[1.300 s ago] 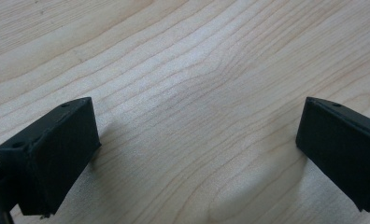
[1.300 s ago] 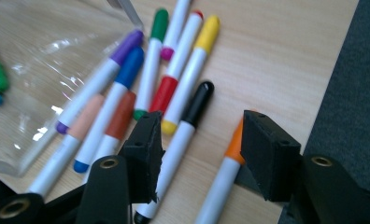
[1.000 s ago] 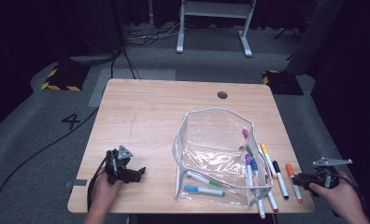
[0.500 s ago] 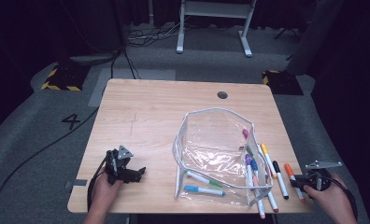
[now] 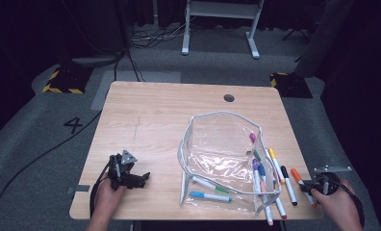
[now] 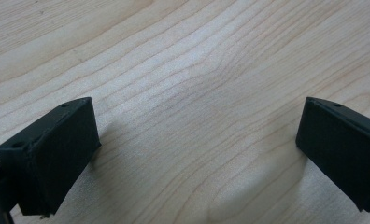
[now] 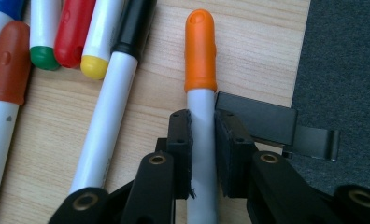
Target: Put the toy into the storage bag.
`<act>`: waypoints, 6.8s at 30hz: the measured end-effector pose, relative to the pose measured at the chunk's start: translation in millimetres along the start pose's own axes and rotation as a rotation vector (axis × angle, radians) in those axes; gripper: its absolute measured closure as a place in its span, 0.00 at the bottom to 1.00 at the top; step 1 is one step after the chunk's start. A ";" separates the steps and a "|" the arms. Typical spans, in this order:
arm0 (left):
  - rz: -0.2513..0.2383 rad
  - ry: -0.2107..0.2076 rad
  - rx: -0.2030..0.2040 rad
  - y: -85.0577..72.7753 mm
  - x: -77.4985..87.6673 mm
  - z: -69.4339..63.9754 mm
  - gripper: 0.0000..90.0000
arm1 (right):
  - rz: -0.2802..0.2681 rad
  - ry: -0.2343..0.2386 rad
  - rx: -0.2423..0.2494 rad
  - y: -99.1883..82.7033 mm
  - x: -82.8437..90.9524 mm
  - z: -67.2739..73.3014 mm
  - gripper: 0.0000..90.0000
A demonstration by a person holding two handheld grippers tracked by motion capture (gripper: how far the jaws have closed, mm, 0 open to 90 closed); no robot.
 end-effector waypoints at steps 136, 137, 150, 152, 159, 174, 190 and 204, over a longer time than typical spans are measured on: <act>0.001 -0.007 -0.004 1.9 -1.7 -0.1 0.00 | 0.262 0.468 0.963 217.3 -22.6 276.7 0.86; 0.001 -0.007 -0.004 1.9 -1.7 -0.1 0.00 | 0.272 0.468 0.971 216.1 -24.5 276.4 0.86; 0.001 -0.008 -0.004 1.9 -1.7 -0.2 0.00 | 0.353 0.467 0.979 202.2 -35.5 276.5 0.86; 0.001 -0.007 -0.004 1.9 -1.7 -0.1 0.00 | 0.341 0.474 0.974 202.0 -36.5 276.9 0.86; 0.001 -0.008 -0.004 2.0 -1.7 -0.2 0.00 | 0.247 0.470 0.977 207.8 -29.8 280.6 0.62; 0.001 -0.007 -0.004 2.0 -1.7 -0.1 0.00 | -0.048 0.450 0.862 243.6 57.9 261.1 0.55; 0.001 -0.008 -0.003 2.0 -1.8 -0.3 0.00 | -0.274 0.398 0.691 244.0 146.7 192.5 0.54; 0.001 -0.007 -0.003 1.9 -1.7 -0.2 0.00 | -0.341 0.327 0.512 209.0 169.3 111.5 0.52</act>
Point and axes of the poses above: each handheld gripper's, and its own axes: x roughly backward along the jaws, y roughly out of its top, z roughly to its left, the point moved 9 cm from there along -x, roughly forward along the jaws, and after that the axes turned 12 degrees about x, right-handed, at the moved point
